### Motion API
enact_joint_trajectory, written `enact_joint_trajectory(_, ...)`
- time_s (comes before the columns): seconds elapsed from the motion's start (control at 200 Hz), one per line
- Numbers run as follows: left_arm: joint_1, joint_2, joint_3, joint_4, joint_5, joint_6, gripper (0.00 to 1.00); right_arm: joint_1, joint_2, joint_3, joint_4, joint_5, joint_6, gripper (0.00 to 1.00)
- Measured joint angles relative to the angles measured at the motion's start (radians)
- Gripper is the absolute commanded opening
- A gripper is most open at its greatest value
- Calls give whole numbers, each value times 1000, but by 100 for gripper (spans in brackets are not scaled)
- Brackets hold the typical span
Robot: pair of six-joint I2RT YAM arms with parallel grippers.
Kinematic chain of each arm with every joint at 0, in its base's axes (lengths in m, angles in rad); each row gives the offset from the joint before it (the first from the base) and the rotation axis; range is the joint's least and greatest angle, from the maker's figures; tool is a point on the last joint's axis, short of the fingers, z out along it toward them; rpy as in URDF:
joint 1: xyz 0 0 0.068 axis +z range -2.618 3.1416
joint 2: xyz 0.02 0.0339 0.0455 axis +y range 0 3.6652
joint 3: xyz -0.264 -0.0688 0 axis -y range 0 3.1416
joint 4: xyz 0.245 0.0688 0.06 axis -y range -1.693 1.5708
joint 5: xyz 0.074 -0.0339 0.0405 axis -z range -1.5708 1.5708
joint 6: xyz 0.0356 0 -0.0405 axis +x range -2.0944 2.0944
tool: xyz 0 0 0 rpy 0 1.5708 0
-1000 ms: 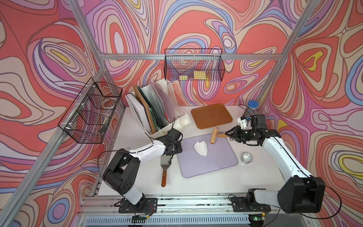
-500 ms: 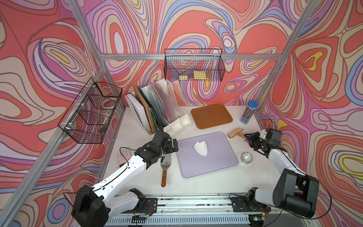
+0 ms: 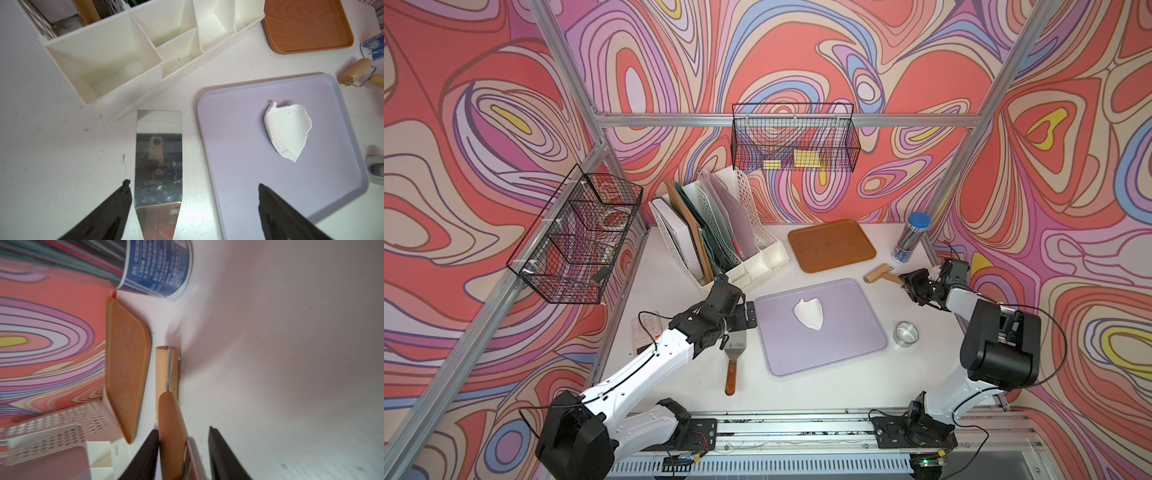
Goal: Roll out the dumpling wrappers from the dough
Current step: Place the rolling pin at the center of the board, then pick up the dumpling mold from the center of the board.
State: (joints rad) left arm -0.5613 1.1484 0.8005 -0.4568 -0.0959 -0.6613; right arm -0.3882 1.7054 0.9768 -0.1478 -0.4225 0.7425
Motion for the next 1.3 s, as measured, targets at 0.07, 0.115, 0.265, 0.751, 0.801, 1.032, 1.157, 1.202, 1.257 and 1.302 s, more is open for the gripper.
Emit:
enact_joint_trajectory(0.07,0,29,-2,26,35,3,100,-3,0,53,-92,80,-62,59)
enact_joint_trajectory(0.115,0,52,-5,52,64,4,100,-3,0,84,-145,133,-100,61)
enact_joint_trajectory(0.265,0,145,-9,146,163,10,100,-4,-26,161,-315,295,-205,64)
enact_joint_trajectory(0.751,-3,341,75,282,338,74,100,13,-205,-15,-706,366,-283,42)
enact_joint_trajectory(0.801,-6,355,77,282,343,80,99,30,-207,-30,-717,366,-281,41)
enact_joint_trajectory(1.032,-31,373,88,282,360,90,100,49,-218,-66,-729,400,-280,32)
enact_joint_trajectory(1.157,-43,373,97,283,360,94,100,49,-197,-82,-701,406,-280,24)
enact_joint_trajectory(1.202,-47,373,99,284,360,96,100,49,-192,-89,-690,407,-283,21)
enact_joint_trajectory(1.257,-50,373,100,284,360,97,100,49,-190,-96,-680,408,-283,16)
enact_joint_trajectory(1.302,-53,373,101,283,360,97,100,49,-190,-97,-676,408,-290,11)
